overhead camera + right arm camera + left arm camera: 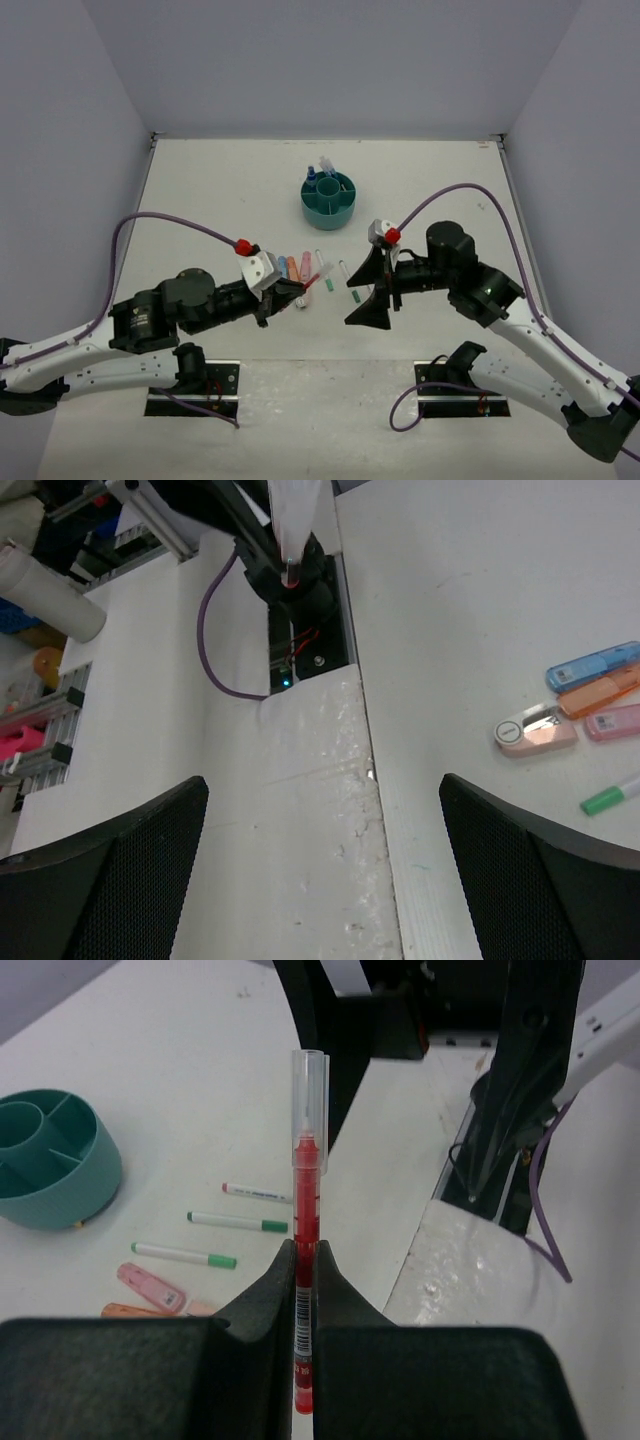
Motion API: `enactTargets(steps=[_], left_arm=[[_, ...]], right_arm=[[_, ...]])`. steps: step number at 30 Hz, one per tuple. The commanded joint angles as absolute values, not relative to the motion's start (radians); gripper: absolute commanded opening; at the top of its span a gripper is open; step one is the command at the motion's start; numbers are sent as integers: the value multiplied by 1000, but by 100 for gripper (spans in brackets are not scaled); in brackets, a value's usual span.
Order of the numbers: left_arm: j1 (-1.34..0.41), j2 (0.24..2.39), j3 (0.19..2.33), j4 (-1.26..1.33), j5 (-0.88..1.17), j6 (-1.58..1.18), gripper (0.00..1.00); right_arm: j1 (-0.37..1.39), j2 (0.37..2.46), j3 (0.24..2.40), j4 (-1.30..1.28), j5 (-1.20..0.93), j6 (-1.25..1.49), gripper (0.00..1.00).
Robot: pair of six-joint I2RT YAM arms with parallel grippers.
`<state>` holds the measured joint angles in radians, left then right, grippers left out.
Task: Sort the stationery into containers
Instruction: Close the pen cap on the pen.
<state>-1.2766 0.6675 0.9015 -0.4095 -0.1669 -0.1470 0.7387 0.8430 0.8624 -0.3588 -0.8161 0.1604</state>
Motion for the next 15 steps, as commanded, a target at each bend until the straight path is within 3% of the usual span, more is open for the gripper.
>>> enactTargets(steps=[1,6,8,10,15], left_arm=[[-1275,633,887,-137,-319,-241,0],[-1275,625,787,113,-338,-317,0],[-1275,628,745,187,-335,-351,0],[-1275,621,711,277,-327,-386,0],[-1275,610,650,369,-377,-427,0]], right_arm=[[747,840,733,182,-914,424,99],[815,892,741,314,-804,462,94],[821,919,781,312,-748,455,73],[821,955,820,280,-703,445,61],[823,967,843,291,-739,439,57]])
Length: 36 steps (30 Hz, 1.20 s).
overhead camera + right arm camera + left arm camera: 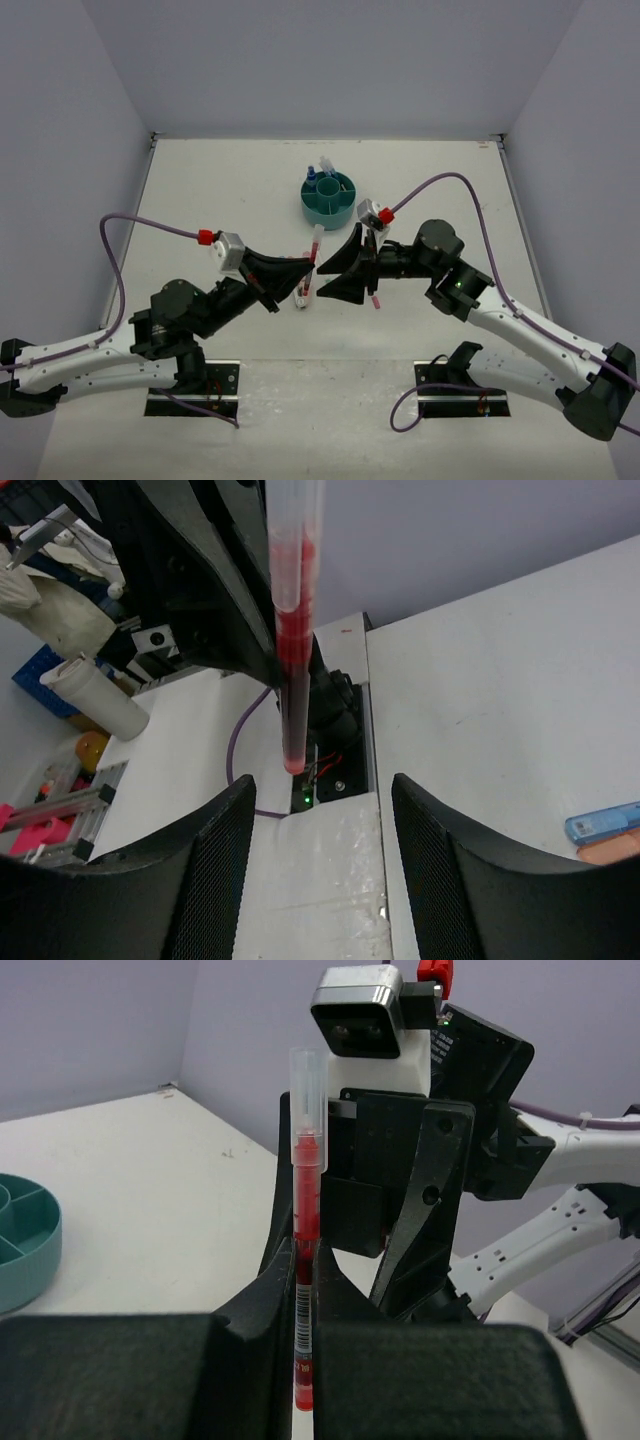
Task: Sort the stationery into containers
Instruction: Close the pen cap on the pen.
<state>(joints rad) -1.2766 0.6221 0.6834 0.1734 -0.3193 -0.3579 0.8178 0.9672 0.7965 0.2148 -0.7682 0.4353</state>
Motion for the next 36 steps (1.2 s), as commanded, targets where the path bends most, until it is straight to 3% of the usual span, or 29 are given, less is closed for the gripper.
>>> enactTargets(steps=[1,5,21,26,30,33,36], left_arm=[[-1275,609,644,379,-382,-433,0],[-1276,615,627,411,-373,-437,0],[-1275,652,574,535,-320,-393,0],[-1275,664,563,563,-310,-399,0],[-1275,663,561,563,-291,-395,0],[-1275,659,564,556,-291,-393,0],[-1276,652,566,526,-299,-388,0]], right_arm=[[824,962,841,294,-733,437,56],[822,959,853,285,-724,437,49],[839,998,850,382,-794,517,44],[841,1015,861,399,-795,526,25],[845,1020,867,398,-798,522,18],[847,1021,871,392,-802,516,3],[847,1021,878,361,-804,506,0]])
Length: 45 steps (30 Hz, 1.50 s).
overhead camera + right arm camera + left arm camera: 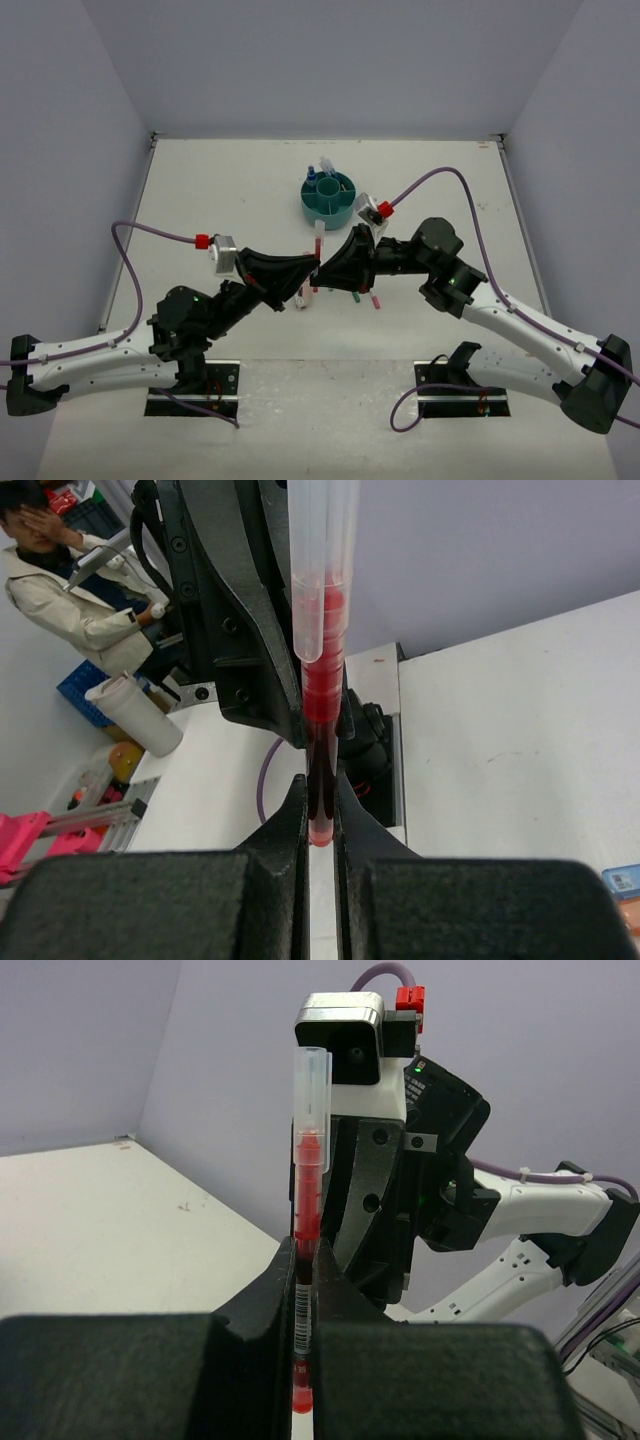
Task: Sort the stationery into containers
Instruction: Close the pen cap on the pen.
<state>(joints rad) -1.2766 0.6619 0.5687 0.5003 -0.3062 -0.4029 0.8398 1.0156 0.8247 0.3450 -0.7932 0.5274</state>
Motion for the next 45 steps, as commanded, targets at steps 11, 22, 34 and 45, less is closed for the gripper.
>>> enactTargets(steps=[11,22,34,45], left_arm=[[-1275,609,564,421,-292,-363,44],[-1275,694,637,374,-195,-329,31],[-1275,660,620,362,-199,-304,0],[-1275,645,573,348,-4,-232,0]], right_arm=[[851,1023,931,200,-857,426,0],[878,1055,976,124,-898,383,0],[879,1032,971,78,-804,362,83],[877,812,1007,-68,-397,395,99]])
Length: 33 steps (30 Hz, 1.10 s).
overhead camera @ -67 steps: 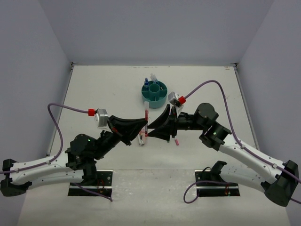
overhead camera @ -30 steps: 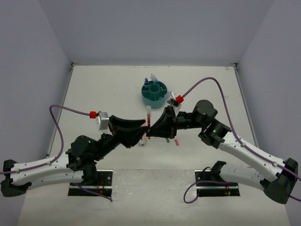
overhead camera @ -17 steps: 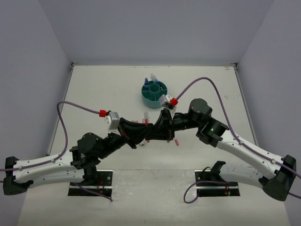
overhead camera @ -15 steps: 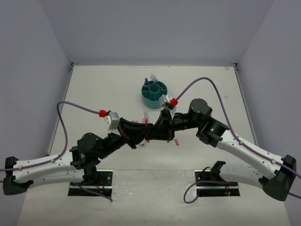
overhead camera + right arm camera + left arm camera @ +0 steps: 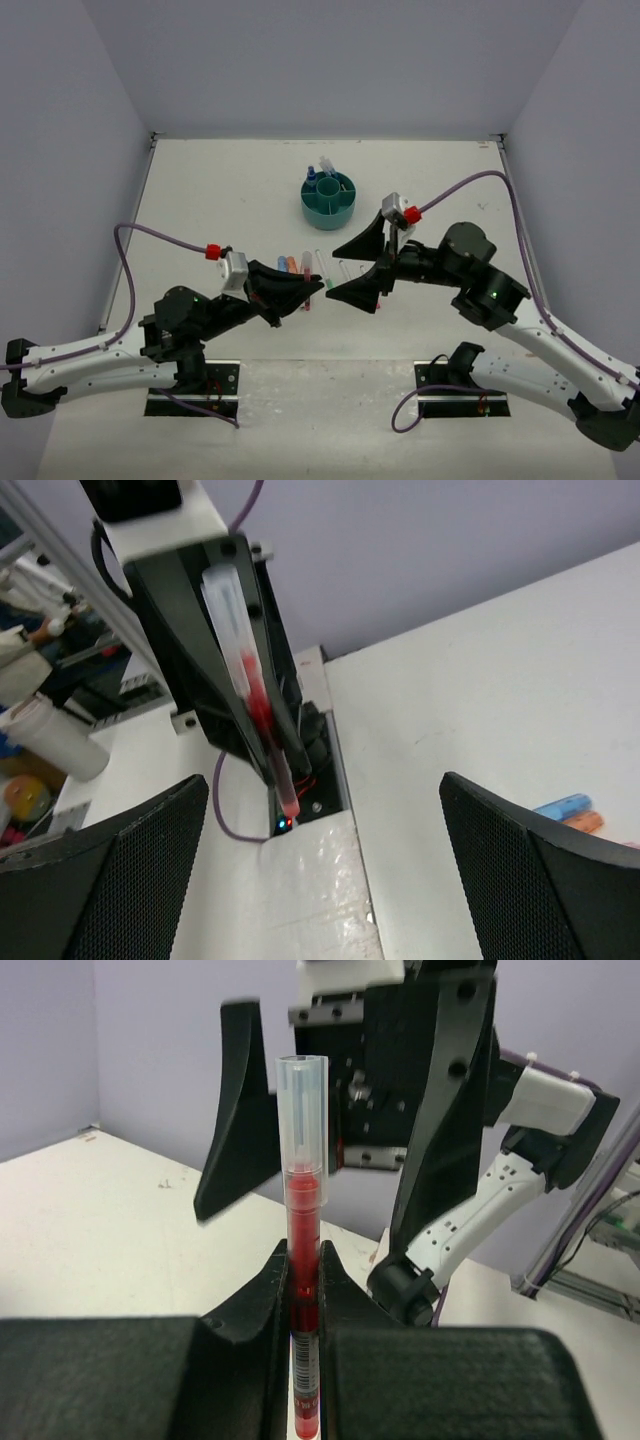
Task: Sort the stationery into containers
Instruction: Close the pen cap on the pen.
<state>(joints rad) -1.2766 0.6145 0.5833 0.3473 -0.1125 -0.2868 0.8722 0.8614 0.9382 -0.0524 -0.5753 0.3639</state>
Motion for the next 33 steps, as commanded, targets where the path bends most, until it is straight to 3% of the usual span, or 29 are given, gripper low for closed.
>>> enactTargets(steps=[1,3,5,7,15,20,26,33], left_arm=[[-1275,669,581,338,15,-230,0],[-1276,697,600,323,31,-227,0],[-1275,745,633,287,27,-230,0],[-1275,769,648,279,34,-232,0],[-1275,784,650,285,37,-230,0],[-1275,785,656,289,20,-233,0],[-1273,785,669,298,5,-242,0],[-1274,793,687,291,-15,-245,0]], right_arm=[[877,805,1012,-46,-397,397,96],[877,801,1029,-14,-419,396,93],[877,838,1078,-48,-435,386,65],[877,855,1111,-60,-412,371,50],[877,856,1078,-50,-407,358,30],[877,851,1040,-37,-472,377,32],[879,842,979,-8,-519,403,27],[877,833,944,40,-550,431,27]])
